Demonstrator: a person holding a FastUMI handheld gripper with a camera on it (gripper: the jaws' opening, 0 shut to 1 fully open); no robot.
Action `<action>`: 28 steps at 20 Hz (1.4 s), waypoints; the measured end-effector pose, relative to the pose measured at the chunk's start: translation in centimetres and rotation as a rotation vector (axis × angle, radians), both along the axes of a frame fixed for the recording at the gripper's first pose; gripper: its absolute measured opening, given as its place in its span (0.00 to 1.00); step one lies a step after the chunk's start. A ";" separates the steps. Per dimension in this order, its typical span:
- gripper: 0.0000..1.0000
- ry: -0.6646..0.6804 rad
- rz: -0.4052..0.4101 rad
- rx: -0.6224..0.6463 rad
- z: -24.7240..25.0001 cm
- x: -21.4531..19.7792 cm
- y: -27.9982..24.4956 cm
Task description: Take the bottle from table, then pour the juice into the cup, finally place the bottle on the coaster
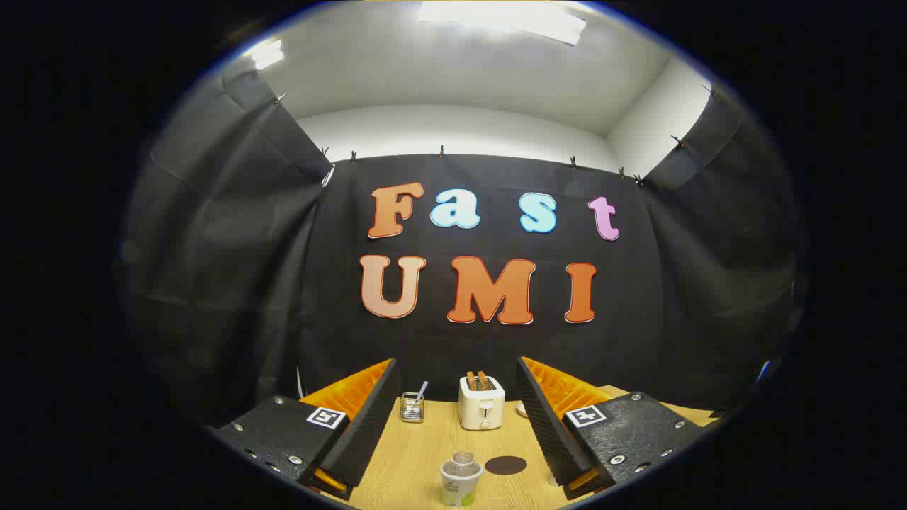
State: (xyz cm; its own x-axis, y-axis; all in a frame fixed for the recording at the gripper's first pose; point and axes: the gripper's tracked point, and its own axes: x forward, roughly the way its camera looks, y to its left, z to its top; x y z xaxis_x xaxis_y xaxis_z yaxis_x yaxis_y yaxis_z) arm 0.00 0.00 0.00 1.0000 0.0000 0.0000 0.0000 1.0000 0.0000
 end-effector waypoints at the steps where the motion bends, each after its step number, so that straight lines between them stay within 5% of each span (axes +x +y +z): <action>1: 0.97 -0.002 -0.019 -0.010 -0.2 0.2 -0.5; 19: 0.97 0.006 -0.046 0.006 -1.9 1.4 -0.7; 28: 0.97 0.110 -0.103 -0.001 -9.3 1.1 -1.8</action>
